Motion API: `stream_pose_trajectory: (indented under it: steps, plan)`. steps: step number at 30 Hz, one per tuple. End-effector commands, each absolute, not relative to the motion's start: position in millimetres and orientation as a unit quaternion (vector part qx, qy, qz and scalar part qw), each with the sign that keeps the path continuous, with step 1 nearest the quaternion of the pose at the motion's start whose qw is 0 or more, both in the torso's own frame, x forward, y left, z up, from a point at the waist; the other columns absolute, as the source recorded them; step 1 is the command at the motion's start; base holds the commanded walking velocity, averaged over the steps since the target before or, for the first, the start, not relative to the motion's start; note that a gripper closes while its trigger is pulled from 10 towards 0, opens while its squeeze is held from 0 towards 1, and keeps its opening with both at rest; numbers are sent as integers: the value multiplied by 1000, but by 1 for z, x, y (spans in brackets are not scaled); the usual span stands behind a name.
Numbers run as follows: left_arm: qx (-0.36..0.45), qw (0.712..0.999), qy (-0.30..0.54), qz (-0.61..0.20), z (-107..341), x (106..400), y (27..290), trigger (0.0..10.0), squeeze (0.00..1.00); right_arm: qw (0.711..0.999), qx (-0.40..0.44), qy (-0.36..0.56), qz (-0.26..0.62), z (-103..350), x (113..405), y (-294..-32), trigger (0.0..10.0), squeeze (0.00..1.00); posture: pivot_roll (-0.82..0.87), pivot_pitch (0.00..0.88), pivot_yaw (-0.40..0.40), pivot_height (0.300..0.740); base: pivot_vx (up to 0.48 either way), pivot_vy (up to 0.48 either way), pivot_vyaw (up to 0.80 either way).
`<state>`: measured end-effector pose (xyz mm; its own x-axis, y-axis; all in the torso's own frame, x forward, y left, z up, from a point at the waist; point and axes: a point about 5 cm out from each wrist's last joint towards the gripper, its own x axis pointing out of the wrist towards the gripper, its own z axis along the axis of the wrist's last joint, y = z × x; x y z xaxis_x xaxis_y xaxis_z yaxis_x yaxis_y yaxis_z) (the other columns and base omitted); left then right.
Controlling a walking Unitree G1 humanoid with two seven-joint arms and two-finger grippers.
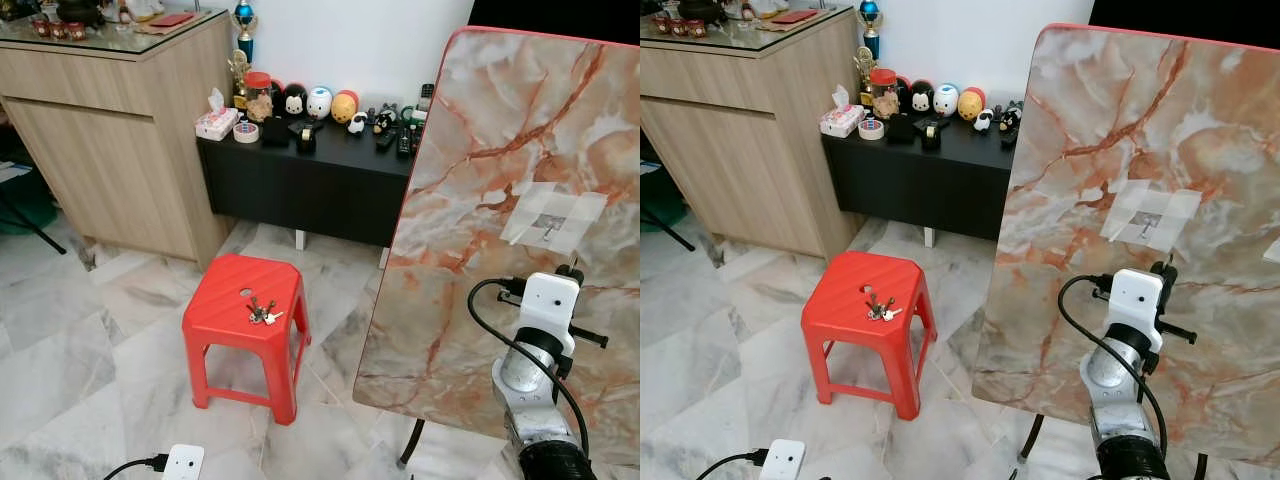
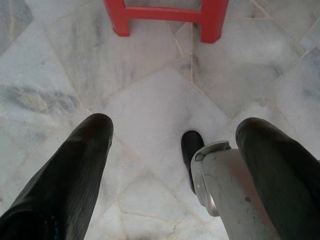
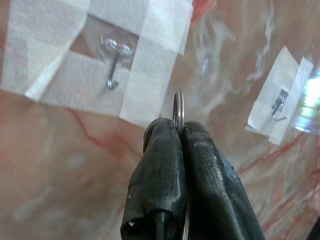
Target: Hang keys on a hook
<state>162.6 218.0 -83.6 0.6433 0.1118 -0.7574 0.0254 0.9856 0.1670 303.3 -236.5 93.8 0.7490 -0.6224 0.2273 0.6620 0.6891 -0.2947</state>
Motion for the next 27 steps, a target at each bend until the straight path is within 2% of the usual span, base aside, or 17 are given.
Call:
stream_pose_trajectory:
  steps: [1, 14, 27]
  plan:
    - [78, 901, 425, 25, -84, 163, 216, 10000, 0, 914, -187, -61, -355, 99, 307, -239, 10000, 0, 59, 0, -89, 740, 0, 0, 0]
    - [75, 904, 420, 30, -83, 167, 216, 10000, 0, 915, -199, -38, -349, 99, 316, -243, 10000, 0, 61, 0, -92, 740, 0, 0, 0]
    - [69, 906, 417, 33, -83, 167, 214, 10000, 0, 919, -224, -43, -323, 107, 329, -235, 10000, 0, 64, 0, -99, 740, 0, 0, 0]
